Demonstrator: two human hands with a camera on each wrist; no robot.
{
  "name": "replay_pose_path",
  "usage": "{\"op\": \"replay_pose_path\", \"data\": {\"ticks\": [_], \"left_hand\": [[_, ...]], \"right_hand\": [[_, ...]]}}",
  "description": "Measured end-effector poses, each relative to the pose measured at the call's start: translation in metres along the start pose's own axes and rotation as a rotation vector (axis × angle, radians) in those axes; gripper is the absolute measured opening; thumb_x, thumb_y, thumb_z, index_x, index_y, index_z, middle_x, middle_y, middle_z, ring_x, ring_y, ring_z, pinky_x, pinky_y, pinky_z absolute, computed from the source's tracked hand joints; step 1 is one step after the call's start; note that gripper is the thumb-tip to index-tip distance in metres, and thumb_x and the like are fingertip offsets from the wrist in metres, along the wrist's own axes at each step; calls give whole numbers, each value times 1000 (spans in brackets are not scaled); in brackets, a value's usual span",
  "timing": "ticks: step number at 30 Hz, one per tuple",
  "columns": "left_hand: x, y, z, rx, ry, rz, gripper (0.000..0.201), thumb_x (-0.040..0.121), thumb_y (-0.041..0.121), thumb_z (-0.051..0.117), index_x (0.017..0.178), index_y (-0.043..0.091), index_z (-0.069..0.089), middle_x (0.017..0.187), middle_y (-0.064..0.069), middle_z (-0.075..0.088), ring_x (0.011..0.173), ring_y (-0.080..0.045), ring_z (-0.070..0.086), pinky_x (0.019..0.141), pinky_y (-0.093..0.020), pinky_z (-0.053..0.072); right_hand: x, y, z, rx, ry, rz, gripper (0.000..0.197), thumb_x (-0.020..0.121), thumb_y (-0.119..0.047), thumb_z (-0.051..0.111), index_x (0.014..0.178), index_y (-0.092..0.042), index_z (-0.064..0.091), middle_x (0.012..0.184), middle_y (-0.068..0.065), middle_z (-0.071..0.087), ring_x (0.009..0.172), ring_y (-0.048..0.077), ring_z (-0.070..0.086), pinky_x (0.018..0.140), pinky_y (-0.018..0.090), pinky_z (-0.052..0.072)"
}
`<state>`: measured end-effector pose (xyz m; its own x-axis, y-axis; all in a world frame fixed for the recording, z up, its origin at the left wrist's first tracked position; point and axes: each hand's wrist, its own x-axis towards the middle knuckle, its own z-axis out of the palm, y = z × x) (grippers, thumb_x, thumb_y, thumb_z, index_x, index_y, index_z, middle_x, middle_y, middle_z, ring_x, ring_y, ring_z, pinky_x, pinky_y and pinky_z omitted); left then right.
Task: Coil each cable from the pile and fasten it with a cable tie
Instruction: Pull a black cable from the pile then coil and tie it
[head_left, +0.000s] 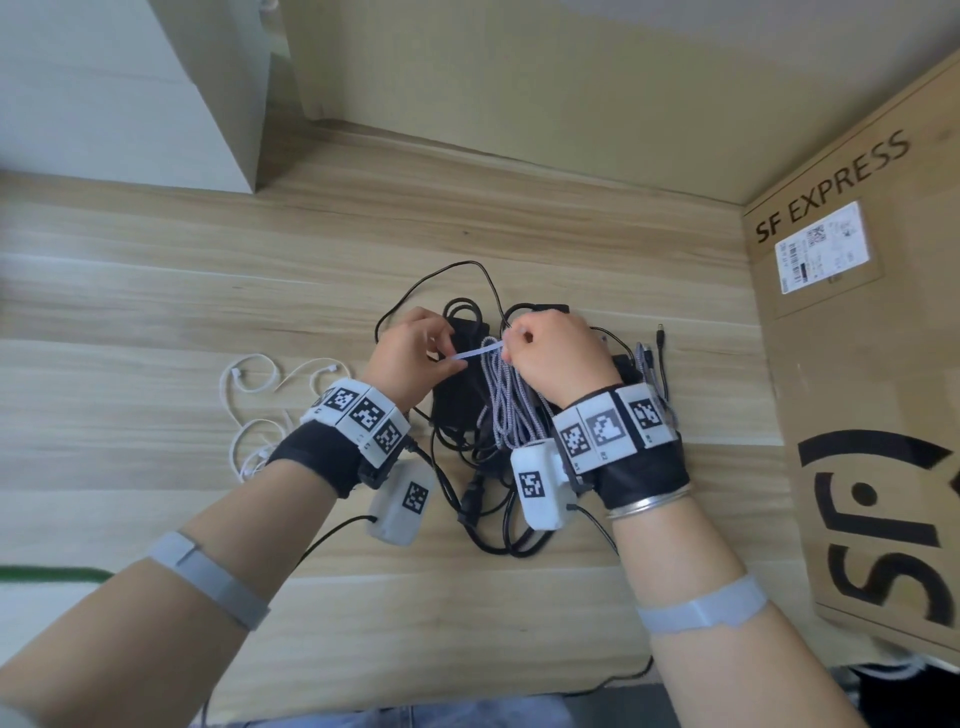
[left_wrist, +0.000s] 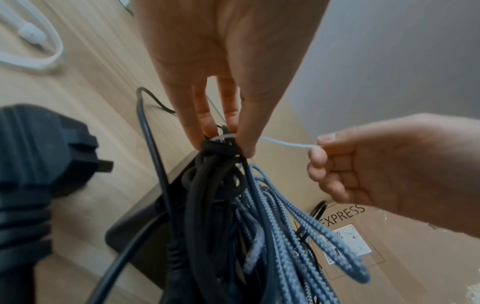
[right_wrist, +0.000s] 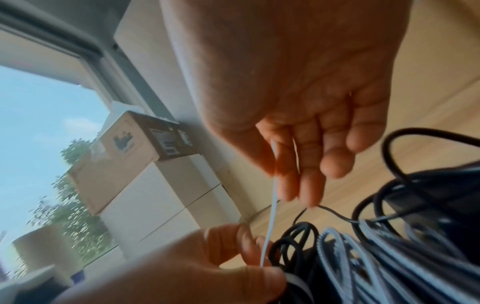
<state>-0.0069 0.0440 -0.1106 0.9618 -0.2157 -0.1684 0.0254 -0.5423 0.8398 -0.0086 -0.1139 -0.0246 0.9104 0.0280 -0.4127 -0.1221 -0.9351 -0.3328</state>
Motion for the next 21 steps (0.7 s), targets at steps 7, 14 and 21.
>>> {"op": "replay_pose_path", "data": {"ticks": [7,14,21], "left_hand": [[1,6,-9,-23,94,119,24,72,0,72,66,11,52,94,-4,56,75,-14,51,67,1,34],[3,-5,-11,-7,29,17,32,74,4,70,58,19,47,98,-2,48,89,-17,53,77,-16,34],[6,3,-19,8,19,-5,21,73,0,68,66,10,50,96,-2,46,85,-18,49,70,-16,31]], "right_hand": [[1,-32,7,-142,-154,-107,31,97,-31,37,85,-13,60,77,2,54,78,24,51,65,30,37],[-4,-47,18,-74,-41,-57,24,96,-23,43,74,-16,51,71,1,48,73,24,46,63,30,32],[-9,-57,10,-82,39,-134,23,96,-22,43,82,-14,60,75,4,50,74,23,45,65,29,32]]}}
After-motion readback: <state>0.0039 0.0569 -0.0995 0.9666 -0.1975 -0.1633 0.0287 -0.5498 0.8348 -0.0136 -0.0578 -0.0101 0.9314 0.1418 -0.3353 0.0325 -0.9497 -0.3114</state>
